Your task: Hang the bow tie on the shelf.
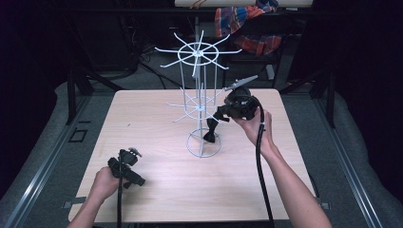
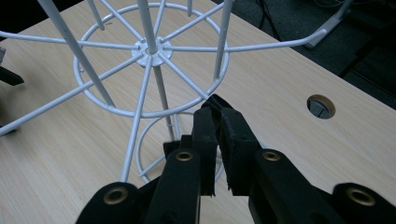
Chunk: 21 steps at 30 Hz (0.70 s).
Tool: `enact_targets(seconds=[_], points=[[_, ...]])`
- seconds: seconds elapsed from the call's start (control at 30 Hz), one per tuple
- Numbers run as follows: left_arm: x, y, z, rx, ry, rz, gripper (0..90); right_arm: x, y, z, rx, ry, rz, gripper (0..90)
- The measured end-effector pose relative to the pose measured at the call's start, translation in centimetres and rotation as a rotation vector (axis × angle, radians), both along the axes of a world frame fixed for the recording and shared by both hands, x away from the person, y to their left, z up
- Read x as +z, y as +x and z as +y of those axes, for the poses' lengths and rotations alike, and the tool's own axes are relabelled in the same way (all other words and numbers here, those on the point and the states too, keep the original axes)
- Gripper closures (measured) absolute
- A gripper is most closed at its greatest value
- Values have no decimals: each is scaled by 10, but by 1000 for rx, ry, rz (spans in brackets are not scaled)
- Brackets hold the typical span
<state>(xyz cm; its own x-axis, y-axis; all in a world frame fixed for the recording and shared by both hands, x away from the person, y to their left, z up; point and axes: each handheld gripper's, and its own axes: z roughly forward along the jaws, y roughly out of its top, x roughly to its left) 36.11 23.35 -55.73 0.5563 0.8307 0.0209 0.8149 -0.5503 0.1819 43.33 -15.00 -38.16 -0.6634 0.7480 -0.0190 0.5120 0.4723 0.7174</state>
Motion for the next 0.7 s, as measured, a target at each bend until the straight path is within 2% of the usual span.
enact_targets(seconds=[0.23, 0.47, 0.57, 0.7], points=[[0, 0, 0, -1, 1, -1, 1, -1, -4, -1, 16, -3, 8, 775], [0, 0, -1, -2, 2, -4, 1, 1, -14, -6, 31, -10, 2, 631], [0, 0, -1, -1, 3, -3, 1, 2, -20, -10, 26, -13, -5, 527], [0, 0, -1, 0, 4, -3, 1, 3, -28, -18, 22, -8, -5, 439]])
